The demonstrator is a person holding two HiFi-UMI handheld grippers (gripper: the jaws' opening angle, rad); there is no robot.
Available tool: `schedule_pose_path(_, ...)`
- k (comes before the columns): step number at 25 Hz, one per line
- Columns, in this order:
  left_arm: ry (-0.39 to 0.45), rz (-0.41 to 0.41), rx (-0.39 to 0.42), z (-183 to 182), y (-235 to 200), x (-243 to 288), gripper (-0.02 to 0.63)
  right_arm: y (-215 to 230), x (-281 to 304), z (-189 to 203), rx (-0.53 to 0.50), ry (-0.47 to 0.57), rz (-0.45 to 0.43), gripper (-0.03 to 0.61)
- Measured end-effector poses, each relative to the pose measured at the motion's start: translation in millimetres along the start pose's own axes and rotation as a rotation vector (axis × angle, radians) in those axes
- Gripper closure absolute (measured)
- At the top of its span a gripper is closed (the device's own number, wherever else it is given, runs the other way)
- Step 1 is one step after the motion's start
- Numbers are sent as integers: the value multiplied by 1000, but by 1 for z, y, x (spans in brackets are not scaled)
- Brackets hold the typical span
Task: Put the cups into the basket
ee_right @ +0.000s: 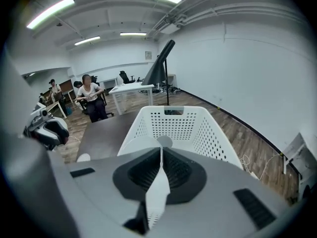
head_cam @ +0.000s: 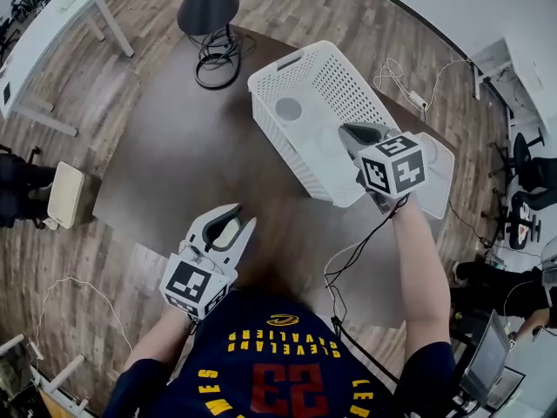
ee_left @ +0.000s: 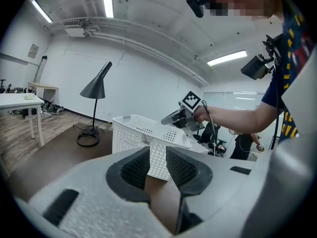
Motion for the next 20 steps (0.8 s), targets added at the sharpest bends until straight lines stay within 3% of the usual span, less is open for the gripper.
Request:
schedule_pose_path(11,-32,-8,-58,-4,-38,13,525,-2,98,27,-90,-118,-154,554)
schedule_pose_path(20,-48,-10,-88,-2,-56,24,525,-13,153,61,-66,-211,-257,553)
Point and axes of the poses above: the fingertips, and each gripper's own axes: x forward along the fingers, y to its right, z out of its underside, the point moved 2 cm from there along -x, backward along the fingers, and after that the axes turned 12 degrees about -x, right-handed, at the moved point
